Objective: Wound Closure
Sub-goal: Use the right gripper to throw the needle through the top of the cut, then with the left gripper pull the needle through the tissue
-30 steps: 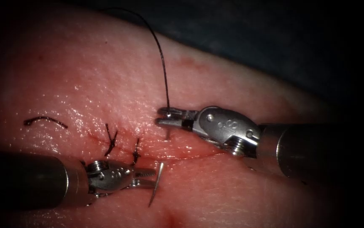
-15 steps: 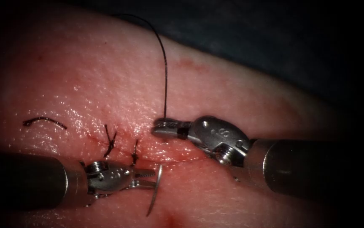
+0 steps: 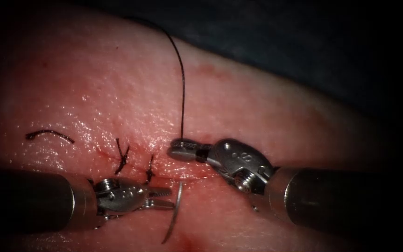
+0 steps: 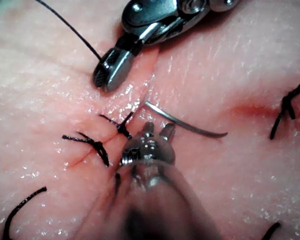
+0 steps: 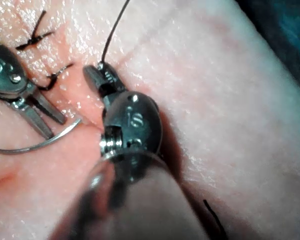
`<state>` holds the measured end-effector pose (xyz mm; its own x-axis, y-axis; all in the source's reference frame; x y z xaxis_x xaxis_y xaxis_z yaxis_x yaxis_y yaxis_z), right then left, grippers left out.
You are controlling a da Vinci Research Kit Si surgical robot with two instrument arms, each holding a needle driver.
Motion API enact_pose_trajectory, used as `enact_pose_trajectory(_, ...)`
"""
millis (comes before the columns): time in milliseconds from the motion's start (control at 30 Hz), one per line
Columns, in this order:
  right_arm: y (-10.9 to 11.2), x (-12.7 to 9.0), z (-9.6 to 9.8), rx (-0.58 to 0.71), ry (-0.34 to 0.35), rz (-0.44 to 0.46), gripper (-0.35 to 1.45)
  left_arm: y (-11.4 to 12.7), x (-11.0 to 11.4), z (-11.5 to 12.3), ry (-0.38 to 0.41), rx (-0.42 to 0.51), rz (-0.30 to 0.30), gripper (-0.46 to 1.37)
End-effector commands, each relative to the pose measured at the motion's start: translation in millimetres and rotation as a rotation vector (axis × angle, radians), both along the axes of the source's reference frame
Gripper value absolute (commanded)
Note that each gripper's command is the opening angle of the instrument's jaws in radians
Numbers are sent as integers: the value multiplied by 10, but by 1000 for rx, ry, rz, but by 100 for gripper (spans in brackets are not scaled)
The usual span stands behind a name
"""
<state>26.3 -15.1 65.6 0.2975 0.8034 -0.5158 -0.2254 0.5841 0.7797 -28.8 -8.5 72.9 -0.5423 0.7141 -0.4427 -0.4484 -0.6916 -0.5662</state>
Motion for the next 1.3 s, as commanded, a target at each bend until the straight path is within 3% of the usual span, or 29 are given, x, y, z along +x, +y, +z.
enact_pose_trajectory(33,-1,1,2,12,-2,5,-35,0,0,0,-1,1,1,5)
enact_pose_trajectory(167,1,0,9,28,4,8,-35,0,0,0,-2,1,1,6)
enact_pose_trajectory(300,13,-4,13,21,56,56,-28,1,0,0,-1,6,-3,5)
enact_pose_trajectory(333,17,-4,14,3,68,59,-1,1,0,-1,-2,1,1,5)
enact_pose_trajectory(367,20,-5,14,-9,76,61,15,1,-1,0,-2,1,1,4)
enact_pose_trajectory(433,27,-6,12,-43,95,63,31,1,-1,-1,-2,1,1,4)
enact_pose_trajectory(533,43,-8,10,-128,106,88,86,3,0,-1,-3,3,2,7)
enact_pose_trajectory(600,50,-9,9,-156,99,89,102,4,0,-2,-4,-1,6,7)
enact_pose_trajectory(867,70,-24,8,-215,102,72,112,6,0,-3,-8,-16,23,3)
enact_pose_trajectory(1033,88,-36,-5,-274,121,105,114,7,0,-3,-11,-33,39,0)
enact_pose_trajectory(1300,90,-37,-9,-289,126,103,114,7,-3,-3,-10,-34,38,-2)
